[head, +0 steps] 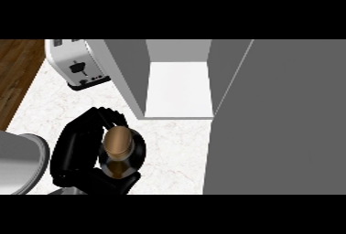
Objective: Pick up the wine, place it into the cabinet and close the cabinet
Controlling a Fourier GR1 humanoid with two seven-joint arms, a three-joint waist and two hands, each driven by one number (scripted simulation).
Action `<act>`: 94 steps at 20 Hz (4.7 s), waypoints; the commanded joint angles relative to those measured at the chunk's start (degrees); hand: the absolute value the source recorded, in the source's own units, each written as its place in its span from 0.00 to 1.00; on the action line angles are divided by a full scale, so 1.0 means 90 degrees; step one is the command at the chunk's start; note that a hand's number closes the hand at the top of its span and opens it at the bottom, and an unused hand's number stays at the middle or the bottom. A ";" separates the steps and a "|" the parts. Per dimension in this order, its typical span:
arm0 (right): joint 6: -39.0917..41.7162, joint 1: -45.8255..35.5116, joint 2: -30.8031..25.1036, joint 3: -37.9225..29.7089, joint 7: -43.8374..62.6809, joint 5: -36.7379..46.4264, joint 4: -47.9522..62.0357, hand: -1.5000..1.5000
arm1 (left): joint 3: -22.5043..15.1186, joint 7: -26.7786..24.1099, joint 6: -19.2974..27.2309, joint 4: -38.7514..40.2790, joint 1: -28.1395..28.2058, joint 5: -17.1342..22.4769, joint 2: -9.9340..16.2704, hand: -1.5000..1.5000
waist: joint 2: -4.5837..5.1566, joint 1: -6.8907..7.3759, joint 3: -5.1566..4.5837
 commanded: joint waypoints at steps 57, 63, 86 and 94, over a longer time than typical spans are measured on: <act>0.0135 0.0341 0.0121 0.0162 0.0116 -0.0289 -0.0704 0.00 | -0.1325 -0.2429 0.3672 0.5083 -0.3449 0.0996 -0.0018 1.00 | 0.0019 -0.0052 -0.0005; 0.0398 0.0290 -0.0283 -0.0787 0.0023 -0.1145 -0.0422 0.00 | -0.1260 -0.2758 0.3731 0.5263 -0.3632 0.1520 -0.0018 1.00 | 0.0018 -0.0051 -0.0002; 0.0353 0.0239 -0.0096 -0.0498 0.0298 -0.1107 -0.0559 0.00 | -0.0006 -0.3271 0.3019 0.8545 -0.5762 0.1952 -0.0018 1.00 | 0.0057 -0.0193 -0.0005; 0.0188 0.0057 0.0008 -0.0279 0.0391 -0.0835 -0.0536 0.00 | 0.0389 -0.4030 0.3149 0.9300 -0.6159 0.1631 0.0088 1.00 | 0.0054 -0.0163 -0.0007</act>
